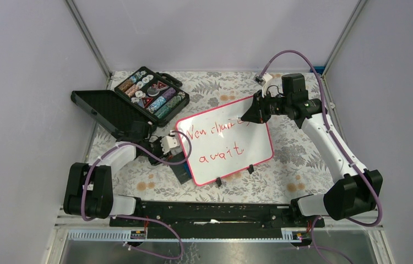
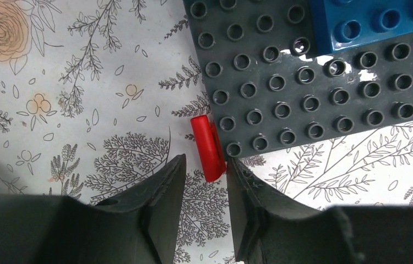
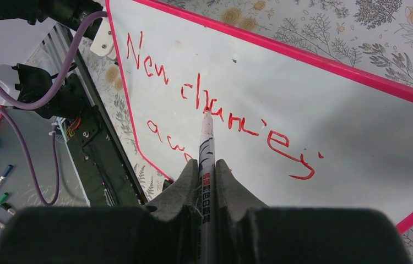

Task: Write a sentence on the whiteboard
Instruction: Pick up the pen cap from the center of the board.

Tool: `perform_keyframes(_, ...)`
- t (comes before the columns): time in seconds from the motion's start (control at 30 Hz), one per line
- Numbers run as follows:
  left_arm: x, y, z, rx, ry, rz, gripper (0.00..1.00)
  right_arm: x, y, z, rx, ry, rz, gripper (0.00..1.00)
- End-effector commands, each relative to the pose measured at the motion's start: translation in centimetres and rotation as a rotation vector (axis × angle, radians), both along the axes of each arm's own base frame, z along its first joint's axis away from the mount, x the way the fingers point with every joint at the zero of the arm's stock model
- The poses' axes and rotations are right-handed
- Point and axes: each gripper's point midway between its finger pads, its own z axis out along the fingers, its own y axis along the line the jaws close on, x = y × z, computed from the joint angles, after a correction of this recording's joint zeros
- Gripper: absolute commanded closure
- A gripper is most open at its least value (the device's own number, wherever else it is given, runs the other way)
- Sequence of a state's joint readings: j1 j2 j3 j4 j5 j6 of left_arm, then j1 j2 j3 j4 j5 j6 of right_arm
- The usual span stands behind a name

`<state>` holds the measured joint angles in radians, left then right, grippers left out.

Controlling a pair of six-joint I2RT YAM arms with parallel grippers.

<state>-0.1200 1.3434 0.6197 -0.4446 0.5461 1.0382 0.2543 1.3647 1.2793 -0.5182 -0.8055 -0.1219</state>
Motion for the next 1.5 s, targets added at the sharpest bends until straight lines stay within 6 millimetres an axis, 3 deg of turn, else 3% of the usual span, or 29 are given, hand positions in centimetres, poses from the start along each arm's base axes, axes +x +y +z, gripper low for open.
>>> perform_keyframes(0.0,1.5,0.6,-0.6,0.054,-0.051,-0.009,0.63,0.2,0.0,0.5,0.019,-0.014,0.003,1.00)
perform_keyframes(0.27,2.2,1.7,-0.2,0.087,-0.054,-0.009,0.78,0.2,-0.2,0.4,0.018,-0.015,-0.002,1.00)
perform_keyframes(0.57,2.4,2.3,0.1,0.105,-0.057,-0.030,0.82,0.0,-0.3,0.3,0.016,-0.014,-0.003,1.00)
perform_keyframes(0.63,2.2,2.1,0.3,0.094,-0.054,-0.037,0.76,0.0,-0.3,0.3,0.017,-0.015,-0.002,1.00)
perform_keyframes(0.73,2.1,1.7,0.5,0.077,-0.048,-0.032,0.59,0.0,-0.3,0.3,0.019,-0.013,-0.001,1.00)
perform_keyframes(0.93,1.8,1.4,-0.5,0.081,-0.011,-0.052,0.56,0.1,-0.3,0.2,0.018,-0.010,-0.002,1.00)
perform_keyframes(1.07,1.3,1.5,-1.2,0.087,0.020,-0.064,0.62,0.1,-0.4,0.2,0.015,-0.012,-0.007,1.00)
perform_keyframes(1.17,0.9,1.5,-1.1,0.088,0.043,-0.067,0.71,0.1,-0.4,0.2,0.015,-0.010,-0.007,1.00)
perform_keyframes(1.47,-0.4,2.4,0.9,0.091,0.037,-0.028,0.92,-0.1,-0.4,0.6,0.021,-0.020,-0.005,1.00)
